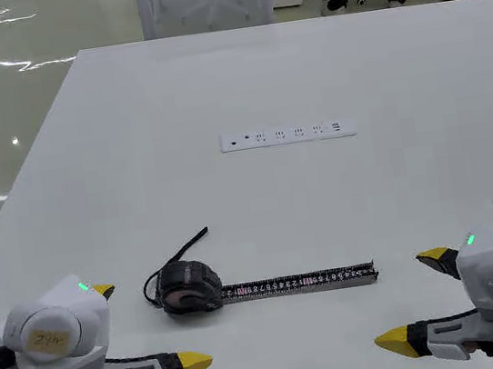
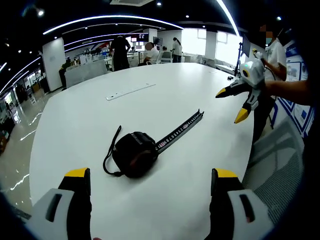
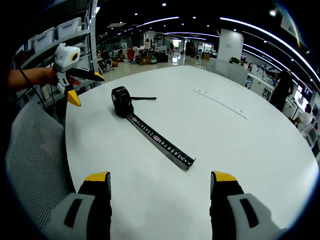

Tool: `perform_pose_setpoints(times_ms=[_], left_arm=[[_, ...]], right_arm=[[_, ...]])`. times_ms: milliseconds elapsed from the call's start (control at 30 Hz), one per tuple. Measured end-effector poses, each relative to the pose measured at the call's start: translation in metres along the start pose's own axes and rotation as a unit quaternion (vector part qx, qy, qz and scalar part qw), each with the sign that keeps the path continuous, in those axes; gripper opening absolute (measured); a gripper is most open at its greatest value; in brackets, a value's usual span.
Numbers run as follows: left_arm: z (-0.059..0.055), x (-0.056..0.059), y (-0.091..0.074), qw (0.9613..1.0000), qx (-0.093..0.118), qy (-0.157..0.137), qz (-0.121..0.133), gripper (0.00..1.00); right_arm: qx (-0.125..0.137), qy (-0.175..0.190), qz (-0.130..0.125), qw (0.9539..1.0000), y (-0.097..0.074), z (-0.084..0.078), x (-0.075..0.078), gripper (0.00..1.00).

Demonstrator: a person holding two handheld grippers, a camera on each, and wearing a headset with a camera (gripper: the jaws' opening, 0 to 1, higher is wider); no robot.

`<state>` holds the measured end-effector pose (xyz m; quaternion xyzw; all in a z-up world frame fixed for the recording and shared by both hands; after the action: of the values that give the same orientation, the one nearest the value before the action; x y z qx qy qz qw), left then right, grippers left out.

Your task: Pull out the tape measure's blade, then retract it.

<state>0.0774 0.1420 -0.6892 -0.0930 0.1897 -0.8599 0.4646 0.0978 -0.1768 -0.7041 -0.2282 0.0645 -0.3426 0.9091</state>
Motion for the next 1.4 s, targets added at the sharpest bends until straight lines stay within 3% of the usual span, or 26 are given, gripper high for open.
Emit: perform_pose_setpoints(times_ms=[133, 200, 400, 733, 1100, 1400], left_arm=[[0.0, -0.006, -0.003, 0.9994, 0.014, -0.013, 0.029, 0.99], [0.006, -0.001, -0.006, 0.9988, 0.02, -0.021, 0.039, 0.99], [0.002, 0.002, -0.009, 0.9979, 0.019, -0.028, 0.055, 0.99], [0.008, 0.009, -0.011, 0.9966, 0.027, -0.027, 0.072, 0.99], [0.01, 0.008, -0.013, 0.9935, 0.034, -0.039, 0.102, 0.99], [0.01, 0.013, -0.002, 0.991, 0.038, -0.052, 0.117, 0.99]], right_arm=[[0.006, 0.002, -0.016, 0.9998, -0.002, 0.003, -0.002, 0.87], [0.013, 0.006, -0.027, 0.9995, -0.004, 0.005, -0.003, 0.88], [0.022, 0.026, -0.05, 0.9981, -0.006, 0.003, -0.003, 0.9], [0.037, 0.051, -0.084, 0.9945, -0.007, 0.011, -0.009, 0.94], [0.038, 0.061, -0.094, 0.993, -0.005, 0.011, -0.017, 0.96], [0.04, 0.06, -0.092, 0.9932, -0.004, 0.012, -0.018, 0.96]])
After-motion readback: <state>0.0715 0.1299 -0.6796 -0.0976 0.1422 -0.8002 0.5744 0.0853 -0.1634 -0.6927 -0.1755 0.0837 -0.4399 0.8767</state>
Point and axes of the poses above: the centre of the closed fingertips' face, and the gripper's own axes: y roughly forward along the fingers, x roughly to its right, z roughly out of its top, the point moved 4 cm from there along -y, roughly backward along the fingers, and after that the axes turned 15 degrees about x, right-handed, at the moved point
